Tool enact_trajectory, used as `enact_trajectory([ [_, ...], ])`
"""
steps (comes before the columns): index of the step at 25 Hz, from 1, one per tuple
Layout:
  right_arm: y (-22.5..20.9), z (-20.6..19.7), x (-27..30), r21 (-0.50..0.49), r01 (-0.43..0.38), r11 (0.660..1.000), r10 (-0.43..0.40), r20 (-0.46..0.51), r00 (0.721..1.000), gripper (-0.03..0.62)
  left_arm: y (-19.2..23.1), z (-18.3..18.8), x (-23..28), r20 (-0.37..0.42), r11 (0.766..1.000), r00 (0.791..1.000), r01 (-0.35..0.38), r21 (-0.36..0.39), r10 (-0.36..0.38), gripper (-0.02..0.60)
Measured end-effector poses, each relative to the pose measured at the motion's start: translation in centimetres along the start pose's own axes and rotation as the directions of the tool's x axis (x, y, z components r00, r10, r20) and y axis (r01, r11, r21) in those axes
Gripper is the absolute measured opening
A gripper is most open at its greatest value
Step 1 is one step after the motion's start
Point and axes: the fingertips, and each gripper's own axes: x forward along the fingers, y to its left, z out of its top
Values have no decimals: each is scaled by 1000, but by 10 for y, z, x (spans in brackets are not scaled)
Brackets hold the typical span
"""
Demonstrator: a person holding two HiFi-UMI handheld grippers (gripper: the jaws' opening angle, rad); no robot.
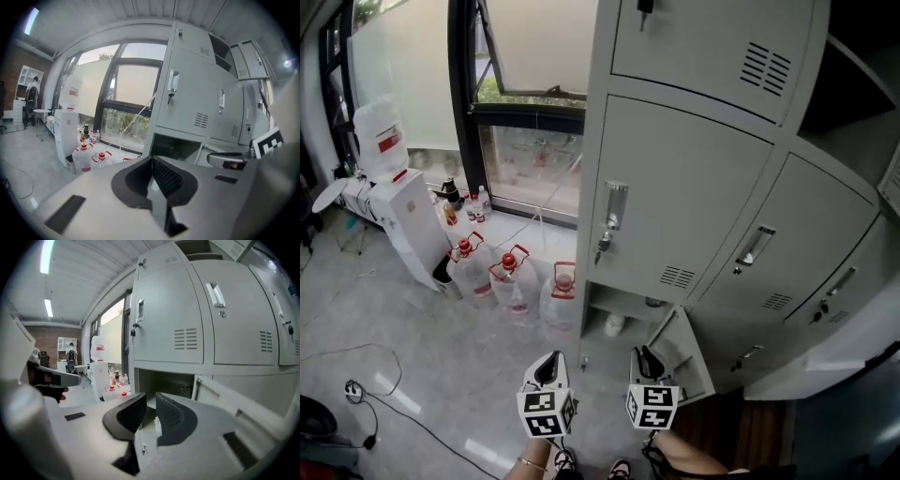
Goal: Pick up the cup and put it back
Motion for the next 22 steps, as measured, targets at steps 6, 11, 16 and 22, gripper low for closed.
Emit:
enact_trajectory([
  [6,-20,58,-50,63,21,998,-26,80,996,-6,-46,43,-41,50,998,998,32,46,-34,9],
  [11,-34,92,-86,50,-6,999,0,129,992,-8,-74,60,-58,70,997,997,39,68,-43,10],
  [16,-38,96,-105,-1,-8,1000,8,123,992,-8,-76,76,-65,105,996,994,22,81,-30,9],
  [22,-42,91,-106,24,17,1000,-20,106,994,-8,-70,84,-63,104,996,994,15,93,-24,10],
])
